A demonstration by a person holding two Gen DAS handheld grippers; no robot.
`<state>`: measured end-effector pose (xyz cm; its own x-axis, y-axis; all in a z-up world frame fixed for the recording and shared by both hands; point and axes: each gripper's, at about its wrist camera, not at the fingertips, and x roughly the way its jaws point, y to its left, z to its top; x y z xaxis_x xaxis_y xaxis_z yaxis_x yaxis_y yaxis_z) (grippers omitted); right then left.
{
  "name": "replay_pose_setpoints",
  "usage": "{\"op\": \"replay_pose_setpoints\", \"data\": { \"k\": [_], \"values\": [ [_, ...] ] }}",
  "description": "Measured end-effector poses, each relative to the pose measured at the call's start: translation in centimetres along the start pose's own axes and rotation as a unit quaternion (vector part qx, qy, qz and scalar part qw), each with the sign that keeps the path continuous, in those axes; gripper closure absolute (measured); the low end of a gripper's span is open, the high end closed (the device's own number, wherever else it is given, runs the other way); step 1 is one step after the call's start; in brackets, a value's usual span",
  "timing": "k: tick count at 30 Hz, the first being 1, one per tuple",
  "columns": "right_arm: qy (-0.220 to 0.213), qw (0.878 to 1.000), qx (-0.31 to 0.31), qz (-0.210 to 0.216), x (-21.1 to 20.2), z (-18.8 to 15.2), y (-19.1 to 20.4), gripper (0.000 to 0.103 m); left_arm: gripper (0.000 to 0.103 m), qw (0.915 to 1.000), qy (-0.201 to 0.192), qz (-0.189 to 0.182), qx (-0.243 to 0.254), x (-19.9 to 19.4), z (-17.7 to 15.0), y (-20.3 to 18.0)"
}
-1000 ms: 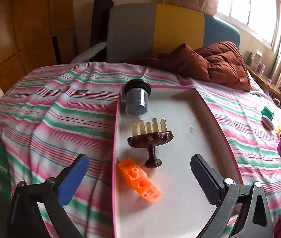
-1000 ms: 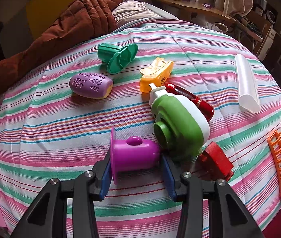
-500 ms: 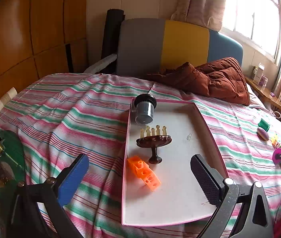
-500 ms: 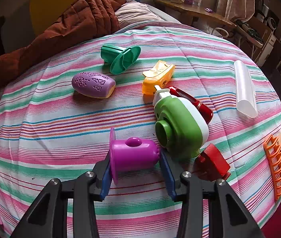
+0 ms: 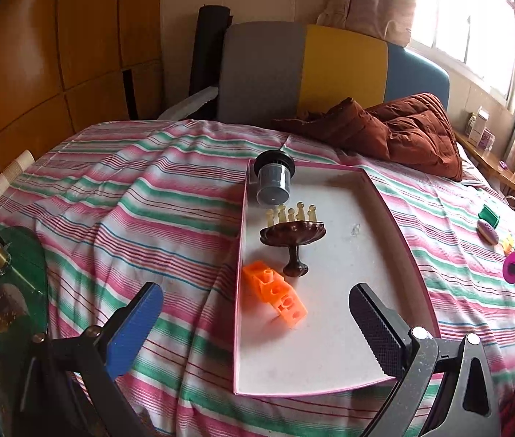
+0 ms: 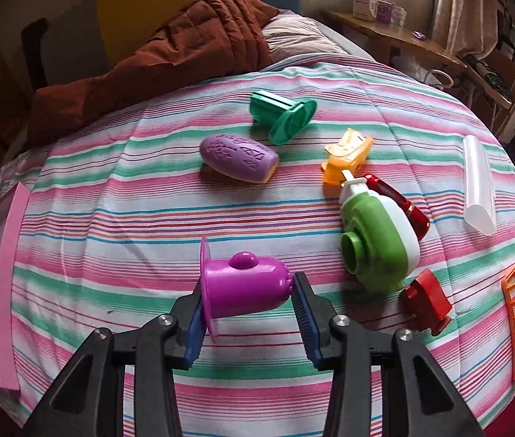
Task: Organize rigid objects
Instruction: 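Carry the magenta cup with the right tool over the white tray, then lower the magenta cup into the tray and open the right tool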
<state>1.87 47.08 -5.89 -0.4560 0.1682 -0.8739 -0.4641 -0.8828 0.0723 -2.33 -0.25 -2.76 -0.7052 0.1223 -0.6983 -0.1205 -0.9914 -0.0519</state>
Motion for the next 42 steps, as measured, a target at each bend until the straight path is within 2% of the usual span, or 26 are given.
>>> {"op": "replay_pose_setpoints", "data": {
  "k": [5,10,14,17,21,24,29,33,38,42],
  "values": [
    [-0.010,0.998,-0.028,0.052,-1.9,-0.5,3.7,0.060,0.000,0.9999,0.006,-0.001,-0.014,0.4,-0.4,1.1],
    [-0.027,0.988,-0.100,0.112,-4.0,-1.6,11.0,0.060,0.000,0.9994,0.004,0.005,-0.033,0.3,-0.6,2.9],
    [-0.033,0.970,-0.168,0.171,-5.4,-3.5,18.2,0.060,0.000,0.9989,0.002,0.008,-0.045,0.1,-0.7,4.2],
    [-0.026,0.951,-0.222,0.213,-6.3,-5.4,23.7,0.060,0.000,0.9985,-0.002,0.009,-0.054,-0.1,-0.7,5.1],
    [-0.003,0.929,-0.292,0.227,-5.5,-8.7,29.9,0.060,0.000,0.9983,-0.003,0.010,-0.057,-0.2,-0.6,5.8],
    [0.016,0.921,-0.313,0.230,-4.2,-10.7,32.8,0.060,0.000,0.9984,-0.002,0.013,-0.056,-0.2,-0.6,6.1],
    [0.037,0.914,-0.332,0.230,-2.8,-12.6,35.6,0.059,0.000,0.9983,-0.002,0.014,-0.057,-0.1,-0.5,6.3],
    [0.050,0.909,-0.336,0.243,-2.3,-13.5,36.3,0.059,0.000,0.9984,-0.005,0.014,-0.055,-0.2,-0.3,6.3],
    [0.066,0.905,-0.319,0.274,-2.4,-13.4,35.6,0.056,0.000,0.9988,-0.015,0.022,-0.042,-0.8,0.1,5.9],
    [0.047,0.908,-0.285,0.305,-3.7,-12.2,33.7,0.052,0.000,0.9991,-0.019,0.020,-0.033,-1.2,0.4,5.3]
  ]
}}
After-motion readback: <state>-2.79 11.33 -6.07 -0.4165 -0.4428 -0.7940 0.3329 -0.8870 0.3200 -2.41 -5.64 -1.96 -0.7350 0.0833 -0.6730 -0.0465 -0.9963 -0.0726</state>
